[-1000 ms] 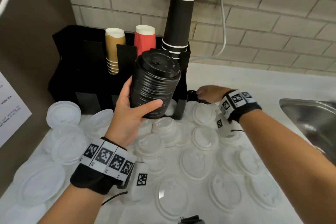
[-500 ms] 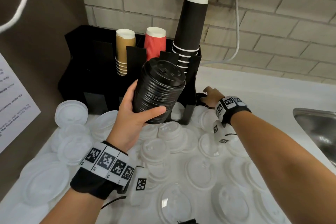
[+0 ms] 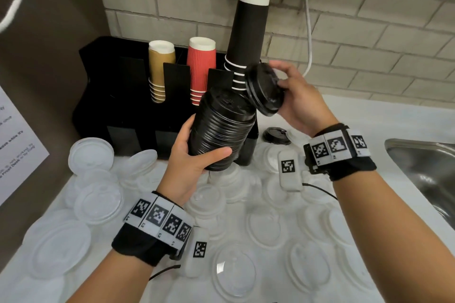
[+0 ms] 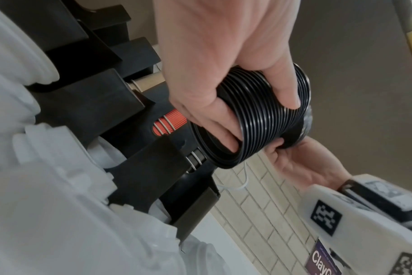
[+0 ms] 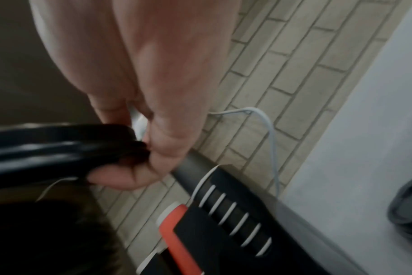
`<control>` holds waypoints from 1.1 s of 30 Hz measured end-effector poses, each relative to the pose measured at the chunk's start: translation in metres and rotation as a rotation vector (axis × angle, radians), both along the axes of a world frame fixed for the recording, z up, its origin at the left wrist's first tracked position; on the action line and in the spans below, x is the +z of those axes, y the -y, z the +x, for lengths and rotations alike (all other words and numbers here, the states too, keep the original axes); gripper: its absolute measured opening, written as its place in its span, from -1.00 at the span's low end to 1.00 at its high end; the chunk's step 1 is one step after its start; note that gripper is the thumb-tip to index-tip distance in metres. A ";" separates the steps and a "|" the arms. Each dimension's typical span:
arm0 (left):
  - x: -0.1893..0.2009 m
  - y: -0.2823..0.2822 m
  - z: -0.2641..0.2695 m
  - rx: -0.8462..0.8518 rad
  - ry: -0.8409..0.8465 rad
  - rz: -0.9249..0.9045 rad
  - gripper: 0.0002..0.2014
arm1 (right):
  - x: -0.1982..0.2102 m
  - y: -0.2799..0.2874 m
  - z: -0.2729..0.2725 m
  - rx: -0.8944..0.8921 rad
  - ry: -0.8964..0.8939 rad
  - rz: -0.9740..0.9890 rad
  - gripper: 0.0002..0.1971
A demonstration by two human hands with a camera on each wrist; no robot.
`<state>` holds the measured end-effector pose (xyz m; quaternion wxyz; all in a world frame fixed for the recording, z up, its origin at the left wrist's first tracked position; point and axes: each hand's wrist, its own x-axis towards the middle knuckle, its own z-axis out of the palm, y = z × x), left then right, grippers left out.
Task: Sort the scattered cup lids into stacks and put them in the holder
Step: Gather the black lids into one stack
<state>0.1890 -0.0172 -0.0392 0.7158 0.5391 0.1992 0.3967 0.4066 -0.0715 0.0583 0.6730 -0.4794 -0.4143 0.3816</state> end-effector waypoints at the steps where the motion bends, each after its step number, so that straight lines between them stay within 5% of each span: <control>1: 0.000 0.002 0.000 -0.004 -0.003 0.000 -0.08 | 0.003 0.001 -0.011 0.051 0.044 -0.036 -0.63; 9: 0.004 0.006 -0.005 0.003 -0.019 -0.008 -0.08 | 0.014 0.015 -0.050 0.021 0.626 -0.102 -0.67; 17: 0.006 0.005 -0.006 0.000 -0.023 0.004 -0.13 | 0.019 0.026 -0.056 0.191 0.740 -0.069 -0.44; 33: 0.007 0.005 -0.006 -0.030 -0.033 0.004 -0.19 | 0.030 0.021 -0.059 0.182 0.935 -0.069 -0.57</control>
